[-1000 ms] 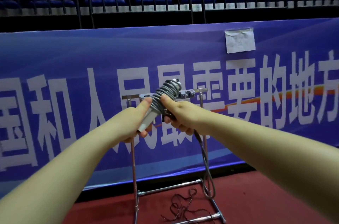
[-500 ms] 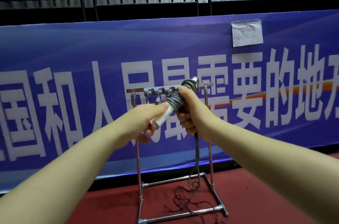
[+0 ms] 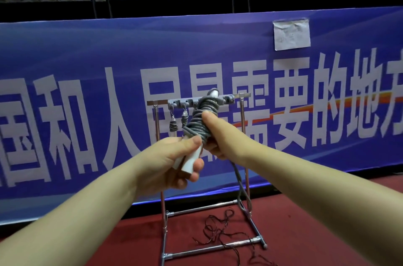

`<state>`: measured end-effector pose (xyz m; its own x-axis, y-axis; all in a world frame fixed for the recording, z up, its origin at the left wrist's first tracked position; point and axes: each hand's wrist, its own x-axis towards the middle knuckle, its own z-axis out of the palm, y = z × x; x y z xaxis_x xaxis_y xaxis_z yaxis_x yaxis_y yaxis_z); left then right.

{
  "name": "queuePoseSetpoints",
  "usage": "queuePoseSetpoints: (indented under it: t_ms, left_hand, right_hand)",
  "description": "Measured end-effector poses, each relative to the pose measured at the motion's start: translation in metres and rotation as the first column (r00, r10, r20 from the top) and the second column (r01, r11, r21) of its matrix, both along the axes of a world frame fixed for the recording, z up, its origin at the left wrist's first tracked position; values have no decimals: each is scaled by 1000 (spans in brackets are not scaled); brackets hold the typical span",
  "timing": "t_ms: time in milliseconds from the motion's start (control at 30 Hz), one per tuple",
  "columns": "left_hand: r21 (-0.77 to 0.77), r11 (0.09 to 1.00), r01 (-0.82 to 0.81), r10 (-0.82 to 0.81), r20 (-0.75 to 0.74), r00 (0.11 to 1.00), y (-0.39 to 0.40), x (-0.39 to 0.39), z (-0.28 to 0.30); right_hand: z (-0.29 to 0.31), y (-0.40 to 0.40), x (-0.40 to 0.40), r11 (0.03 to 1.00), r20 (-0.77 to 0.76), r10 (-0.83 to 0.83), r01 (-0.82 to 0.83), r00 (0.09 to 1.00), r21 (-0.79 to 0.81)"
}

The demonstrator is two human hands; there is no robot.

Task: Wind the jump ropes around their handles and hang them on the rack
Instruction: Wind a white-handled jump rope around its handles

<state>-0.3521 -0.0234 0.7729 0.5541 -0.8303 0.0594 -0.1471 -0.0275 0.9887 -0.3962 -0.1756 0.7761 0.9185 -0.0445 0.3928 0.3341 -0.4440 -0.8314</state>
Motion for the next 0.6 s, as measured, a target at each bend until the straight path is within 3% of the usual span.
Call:
queuePoseSetpoints:
  t_ms: [100, 167, 300, 400, 467, 533, 600]
  left_hand:
    - [42, 994, -100, 97, 78, 992, -6, 0, 2]
    - [107, 975, -193, 167, 209, 963, -9, 6, 1]
    - [203, 923, -326, 166, 556, 814, -11, 13, -5]
    - [217, 893, -394, 126, 721, 682, -13, 14, -7]
    - [234, 877, -421, 104, 761, 640, -16, 18, -7]
    - [265, 879, -397, 101, 709, 698, -16, 20, -7]
    - [304, 917, -257, 94, 462, 882, -10, 21, -7]
  right_hand:
    - [-2, 0, 7, 999, -41, -42, 42, 998, 0]
    - [-5, -1, 9, 997, -104, -80, 78, 991, -25]
    - [-19, -2, 10, 975, -197, -189, 161, 962, -153]
    - [-28, -1, 14, 979, -214, -197, 182, 957, -88]
    - [-30, -2, 16, 981, -212, -192, 188, 958, -39]
    - [-33, -4, 15, 984, -190, -178, 178, 966, -13]
    - [-38, -5, 12, 986, -114, -164, 162, 980, -29]
